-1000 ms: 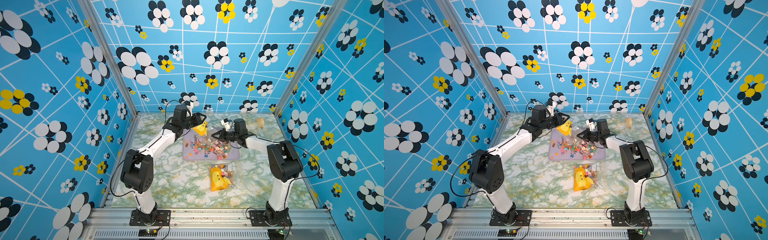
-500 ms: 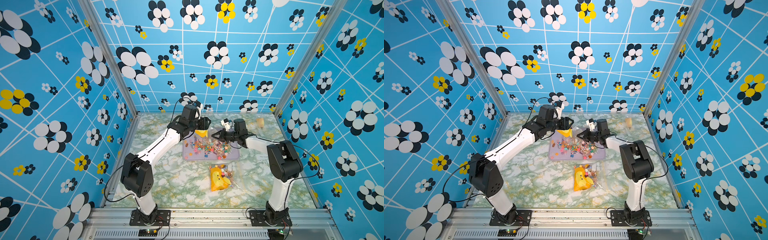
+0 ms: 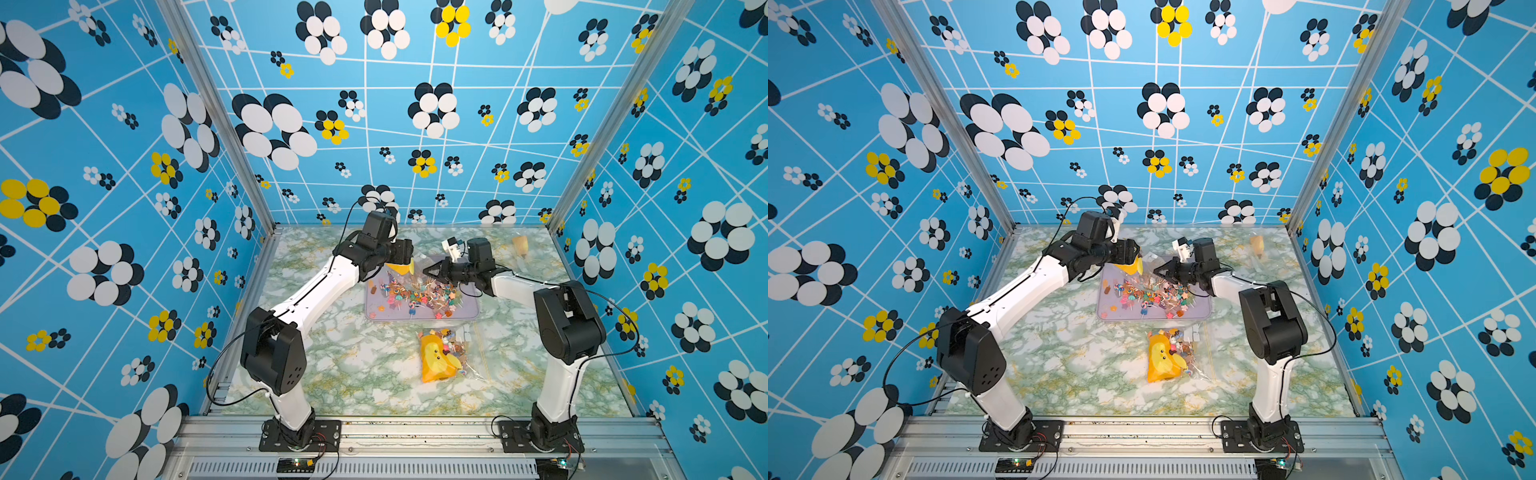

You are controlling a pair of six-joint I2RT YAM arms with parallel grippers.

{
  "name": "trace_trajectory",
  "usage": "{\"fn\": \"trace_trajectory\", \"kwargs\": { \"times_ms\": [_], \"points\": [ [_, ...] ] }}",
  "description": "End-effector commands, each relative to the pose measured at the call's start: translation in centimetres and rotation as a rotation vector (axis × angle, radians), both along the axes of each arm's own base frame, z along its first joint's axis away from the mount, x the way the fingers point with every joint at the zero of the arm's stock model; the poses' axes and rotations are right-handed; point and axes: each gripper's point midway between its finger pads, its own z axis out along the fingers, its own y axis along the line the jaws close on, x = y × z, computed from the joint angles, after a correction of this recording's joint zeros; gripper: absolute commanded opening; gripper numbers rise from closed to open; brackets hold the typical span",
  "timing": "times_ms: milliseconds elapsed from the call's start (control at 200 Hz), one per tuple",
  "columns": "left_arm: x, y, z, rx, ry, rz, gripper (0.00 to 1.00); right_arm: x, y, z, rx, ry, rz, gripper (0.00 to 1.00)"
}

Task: Pour candies out of the ziploc bag
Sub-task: 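Pour the candies out of the ziploc bag onto the tray.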

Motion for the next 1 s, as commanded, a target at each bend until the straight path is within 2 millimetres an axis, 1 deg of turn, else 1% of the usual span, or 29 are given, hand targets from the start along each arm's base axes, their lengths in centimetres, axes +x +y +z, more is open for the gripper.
{"fn": "trace_trajectory", "kwargs": {
  "times_ms": [0,20,85,140,155,210,260,300,425,575,685,804,874,939,994],
  "points": [
    [0.0,0.4,0.4,0.008,0.006,-0.003,0.72,-0.2,0.2,-0.4,0.012,0.002,0.013,0.0],
    [0.0,0.3,0.2,0.005,0.01,-0.008,0.7,-0.3,0.3,-0.4,0.013,0.002,0.014,0.0],
    [-0.2,-0.3,-0.4,-0.006,0.032,-0.028,0.58,-0.3,0.2,-0.4,0.012,0.002,0.013,0.0],
    [-0.2,-0.3,-0.8,-0.002,0.044,-0.033,0.45,-0.4,0.2,-0.2,0.014,0.0,0.015,0.0],
    [-0.2,-0.3,-0.9,0.001,0.045,-0.034,0.37,-0.4,0.2,-0.2,0.014,-0.001,0.015,0.0],
    [-0.2,-0.3,-1.0,0.009,0.046,-0.033,0.18,-0.4,0.2,-0.1,0.014,-0.002,0.015,0.0],
    [-0.3,-0.2,-0.7,0.015,0.038,-0.036,0.07,-0.3,0.2,0.1,0.015,-0.006,0.015,0.0],
    [-0.3,-0.1,-0.3,0.02,0.025,-0.037,0.0,-0.4,0.3,0.2,0.016,-0.005,0.016,0.0],
    [-0.4,0.1,1.5,0.033,-0.021,-0.041,0.0,-0.3,0.4,0.4,0.023,-0.009,0.015,0.0],
    [-0.6,0.2,3.7,0.032,-0.081,-0.037,0.0,-0.7,1.2,0.9,0.04,-0.013,0.031,0.0],
    [-0.8,0.7,5.8,0.014,-0.132,-0.023,0.0,-1.1,1.9,1.7,0.047,-0.03,0.049,0.0],
    [-1.4,0.6,7.6,-0.025,-0.171,-0.035,0.0,-1.2,2.5,2.6,0.057,-0.05,0.059,0.0],
    [-1.5,0.4,7.7,-0.044,-0.175,-0.046,0.0,-1.1,2.7,2.6,0.063,-0.049,0.059,0.0],
    [-1.6,0.2,7.3,-0.05,-0.158,-0.052,0.0,-1.1,2.9,2.4,0.074,-0.039,0.061,0.0],
    [-1.7,0.2,7.4,-0.056,-0.157,-0.052,0.0,-1.2,3.2,2.3,0.087,-0.032,0.065,0.0]
  ]
}}
